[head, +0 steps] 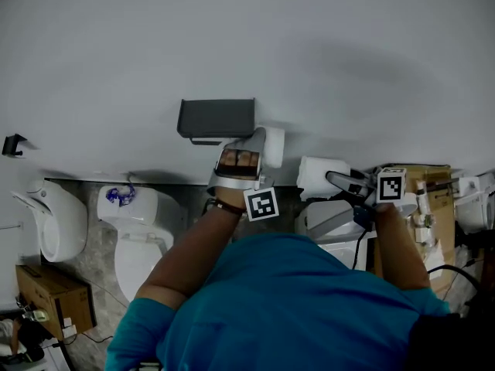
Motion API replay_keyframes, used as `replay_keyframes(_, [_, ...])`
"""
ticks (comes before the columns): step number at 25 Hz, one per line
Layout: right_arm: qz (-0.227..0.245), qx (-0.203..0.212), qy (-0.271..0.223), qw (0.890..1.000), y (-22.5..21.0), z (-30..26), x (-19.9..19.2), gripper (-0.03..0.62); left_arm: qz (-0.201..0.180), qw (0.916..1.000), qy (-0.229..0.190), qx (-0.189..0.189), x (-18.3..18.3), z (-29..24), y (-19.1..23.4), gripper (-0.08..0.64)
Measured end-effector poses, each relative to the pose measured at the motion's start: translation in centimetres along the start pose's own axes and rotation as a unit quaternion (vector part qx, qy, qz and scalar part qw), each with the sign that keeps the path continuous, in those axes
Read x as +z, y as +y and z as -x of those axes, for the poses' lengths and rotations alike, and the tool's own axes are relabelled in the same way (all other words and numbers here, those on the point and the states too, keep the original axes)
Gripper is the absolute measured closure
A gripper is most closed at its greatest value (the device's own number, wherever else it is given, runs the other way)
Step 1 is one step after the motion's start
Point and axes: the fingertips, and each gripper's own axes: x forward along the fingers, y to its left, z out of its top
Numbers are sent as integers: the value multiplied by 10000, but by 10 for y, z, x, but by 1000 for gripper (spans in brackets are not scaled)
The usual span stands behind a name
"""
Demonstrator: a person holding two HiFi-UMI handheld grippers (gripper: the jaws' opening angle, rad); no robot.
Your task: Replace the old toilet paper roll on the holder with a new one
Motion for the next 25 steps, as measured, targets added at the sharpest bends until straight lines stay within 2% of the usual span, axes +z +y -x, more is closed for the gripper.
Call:
replay_keyframes(11, [227,226,-59,9995,6,-47,32,396,19,9997,-81,-248,3,2,-7,80])
replay_keyframes(17, [243,193,122,9994,3,-75,29,396,338,9983,-232,-417,7,7,-13,80])
replay_keyframes(21, [288,187,197,9992,7,-87,25,400,159,9994,-151,-273,4,11,-11,80])
replay_keyframes(25, [300,147,211,9992,10,-98,25,402,272,9990,-87,-346,-7,12,-15,80])
